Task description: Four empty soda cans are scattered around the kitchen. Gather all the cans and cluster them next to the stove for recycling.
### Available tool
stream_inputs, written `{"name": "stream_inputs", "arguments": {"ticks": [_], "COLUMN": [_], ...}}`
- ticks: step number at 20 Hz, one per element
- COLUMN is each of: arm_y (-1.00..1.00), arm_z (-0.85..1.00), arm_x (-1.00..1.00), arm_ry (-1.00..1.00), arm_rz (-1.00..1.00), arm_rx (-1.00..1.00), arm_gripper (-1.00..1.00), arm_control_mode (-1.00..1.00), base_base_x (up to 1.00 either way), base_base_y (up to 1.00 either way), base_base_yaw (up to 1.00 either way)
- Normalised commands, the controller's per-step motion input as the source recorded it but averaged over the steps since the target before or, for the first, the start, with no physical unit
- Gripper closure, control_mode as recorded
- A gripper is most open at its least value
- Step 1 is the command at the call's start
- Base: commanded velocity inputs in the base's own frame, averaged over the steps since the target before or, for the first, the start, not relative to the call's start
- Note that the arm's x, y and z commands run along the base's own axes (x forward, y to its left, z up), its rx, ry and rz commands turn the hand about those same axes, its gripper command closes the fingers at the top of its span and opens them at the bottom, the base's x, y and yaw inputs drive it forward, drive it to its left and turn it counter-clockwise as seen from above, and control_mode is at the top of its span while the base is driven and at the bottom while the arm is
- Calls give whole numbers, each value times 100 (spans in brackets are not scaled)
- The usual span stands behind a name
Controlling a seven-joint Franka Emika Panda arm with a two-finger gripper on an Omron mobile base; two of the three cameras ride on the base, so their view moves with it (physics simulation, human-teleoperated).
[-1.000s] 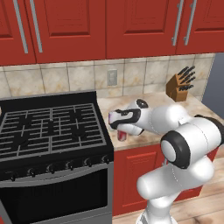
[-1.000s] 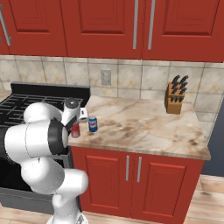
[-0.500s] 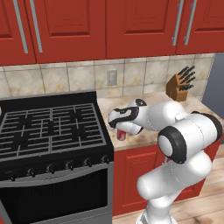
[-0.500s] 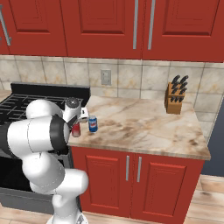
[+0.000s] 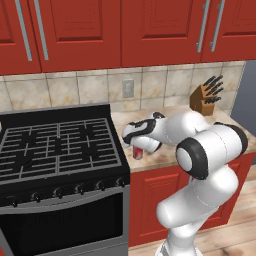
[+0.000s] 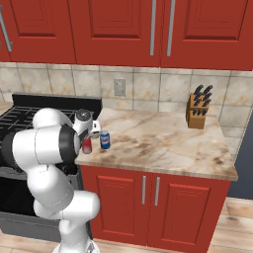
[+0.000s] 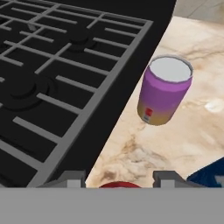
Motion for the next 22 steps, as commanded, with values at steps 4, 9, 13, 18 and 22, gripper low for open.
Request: {"name": "stream_inputs", "arguments": {"ticks": [4, 9, 13, 18, 22], "arm_y": [0, 0, 0, 0, 0], "arm_z": [-4, 0, 0, 0, 2], "arm_x": [5, 0, 0, 0, 0], "arm_ry": [0, 0, 0, 0, 0], "arm_rz": [0, 0, 0, 0, 0], "arm_rx": [0, 0, 0, 0, 0], "arm_gripper": [100, 100, -100, -100, -100], "arm_control_mode": [-100, -100, -100, -100, -100], "base_base_x": [0, 0, 0, 0, 0], "base_base_y": [0, 0, 0, 0, 0], "base_base_yaw": [0, 0, 0, 0, 0]}}
